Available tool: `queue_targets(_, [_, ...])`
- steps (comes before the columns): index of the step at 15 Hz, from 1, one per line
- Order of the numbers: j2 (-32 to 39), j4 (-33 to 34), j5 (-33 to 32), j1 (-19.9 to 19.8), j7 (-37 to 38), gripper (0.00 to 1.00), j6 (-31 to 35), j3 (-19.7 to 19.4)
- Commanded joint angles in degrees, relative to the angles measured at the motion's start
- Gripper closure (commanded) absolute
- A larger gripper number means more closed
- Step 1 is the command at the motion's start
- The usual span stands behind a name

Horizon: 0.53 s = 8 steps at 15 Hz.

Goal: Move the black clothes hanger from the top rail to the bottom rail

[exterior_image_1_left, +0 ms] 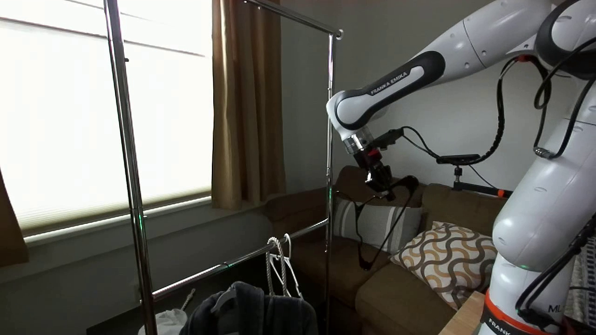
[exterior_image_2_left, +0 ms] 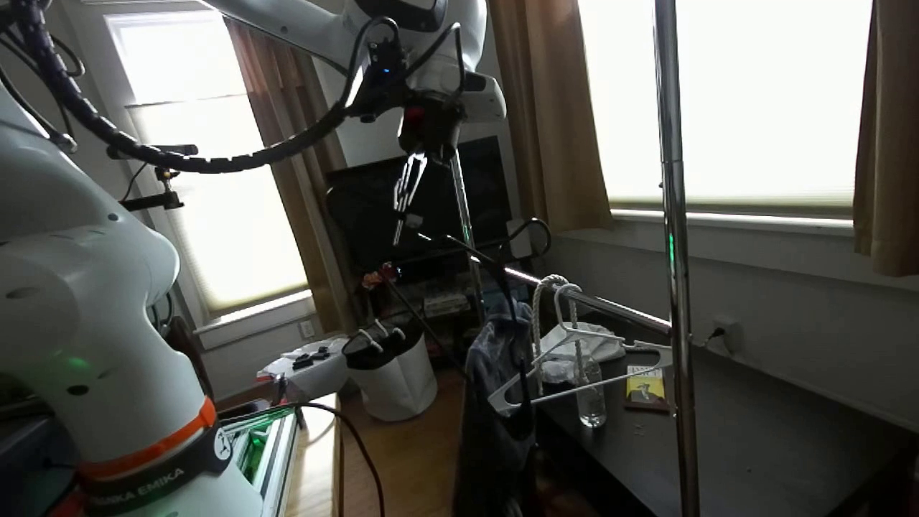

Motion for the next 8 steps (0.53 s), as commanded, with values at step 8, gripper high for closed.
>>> queue_targets(8, [9.0, 5.3, 6.9, 0.0, 12.5, 0.98, 7.1, 0.5])
